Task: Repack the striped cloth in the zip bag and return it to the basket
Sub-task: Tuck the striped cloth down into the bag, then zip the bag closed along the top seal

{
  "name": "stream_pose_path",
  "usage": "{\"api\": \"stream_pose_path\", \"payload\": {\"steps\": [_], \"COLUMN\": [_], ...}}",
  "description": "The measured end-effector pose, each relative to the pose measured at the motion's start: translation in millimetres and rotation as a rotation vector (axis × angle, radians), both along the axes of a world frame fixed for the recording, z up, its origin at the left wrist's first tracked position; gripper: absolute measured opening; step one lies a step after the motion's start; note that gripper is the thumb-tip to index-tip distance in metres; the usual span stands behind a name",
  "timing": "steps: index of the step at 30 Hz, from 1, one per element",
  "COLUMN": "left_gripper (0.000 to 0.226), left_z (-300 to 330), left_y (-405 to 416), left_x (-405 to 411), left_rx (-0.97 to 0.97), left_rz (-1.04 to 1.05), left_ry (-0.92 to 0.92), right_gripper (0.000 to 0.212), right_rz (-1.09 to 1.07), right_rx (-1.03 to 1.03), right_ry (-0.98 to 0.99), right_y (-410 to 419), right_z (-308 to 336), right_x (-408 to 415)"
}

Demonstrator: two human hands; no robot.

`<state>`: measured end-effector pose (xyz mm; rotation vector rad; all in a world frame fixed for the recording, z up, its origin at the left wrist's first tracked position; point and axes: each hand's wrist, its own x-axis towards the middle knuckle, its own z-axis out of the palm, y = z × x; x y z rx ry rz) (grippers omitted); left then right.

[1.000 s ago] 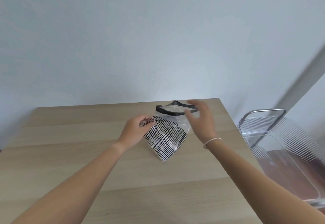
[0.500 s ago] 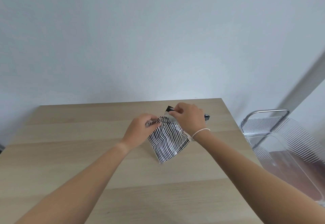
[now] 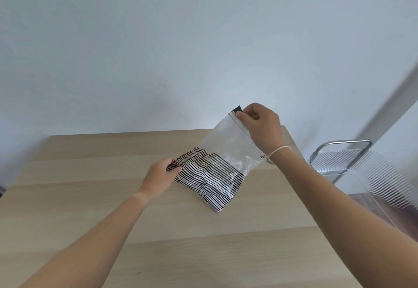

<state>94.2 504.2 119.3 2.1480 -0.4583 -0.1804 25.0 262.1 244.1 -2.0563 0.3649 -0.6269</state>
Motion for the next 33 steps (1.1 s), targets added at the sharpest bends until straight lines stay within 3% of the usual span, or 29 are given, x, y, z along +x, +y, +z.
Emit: {"api": "stream_pose_path", "payload": {"steps": [3,6,9,12,14,17,19,22,25,27,30,33], "left_gripper": [0.022,0.039,0.032,0.008,0.008,0.009,0.005,0.003,0.004,0.005,0.007,0.024], "left_z": [5.0,31.8,61.7,79.0,81.8,84.5,84.5,83.8,84.8,85.7,90.2,98.9], "left_y": [-5.5,-24.4,-46.7,-56.9,-56.2,-49.4,-43.8,-31.5,-15.3,-6.4,-0.6,-0.8], "left_x": [-1.8,-7.3,-8.8,-8.3,-8.1,-5.2,-0.3,9.0,20.0,25.6,29.4,30.4], "left_rx": [-0.003,-0.172,-0.299,-0.394,-0.470,-0.499,-0.493,-0.476,-0.492,-0.472,-0.458,-0.460], "left_rz": [-0.067,-0.196,-0.236,-0.213,-0.196,-0.139,-0.122,-0.097,-0.019,-0.003,-0.062,-0.145], "left_ry": [0.074,0.076,0.086,0.098,0.154,0.181,0.172,0.149,0.166,0.199,0.296,0.338], "right_gripper": [0.025,0.023,0.018,0.013,0.031,0.068,0.053,0.015,0.024,0.018,0.015,0.013], "right_rz": [0.109,0.224,0.301,0.261,0.261,0.371,0.411,0.381,0.357,0.331,0.334,0.334], "right_rx": [0.042,-0.040,-0.149,-0.215,-0.232,-0.159,-0.181,-0.260,-0.216,-0.237,-0.208,-0.124], "right_ry": [-0.046,-0.050,-0.050,-0.120,-0.088,0.205,0.374,0.431,0.428,0.433,0.418,0.349], "right_y": [11.8,23.2,35.3,34.4,25.1,7.3,-4.1,-18.0,-30.8,-39.5,-48.0,-51.4], "right_z": [4.3,10.4,12.0,10.9,6.9,-0.9,-10.7,-21.5,-20.7,-16.5,-10.7,-8.3], "right_x": [-2.7,-3.4,-3.0,-2.5,-3.7,-9.4,-12.2,-14.9,-18.1,-18.5,-17.4,-15.7]}}
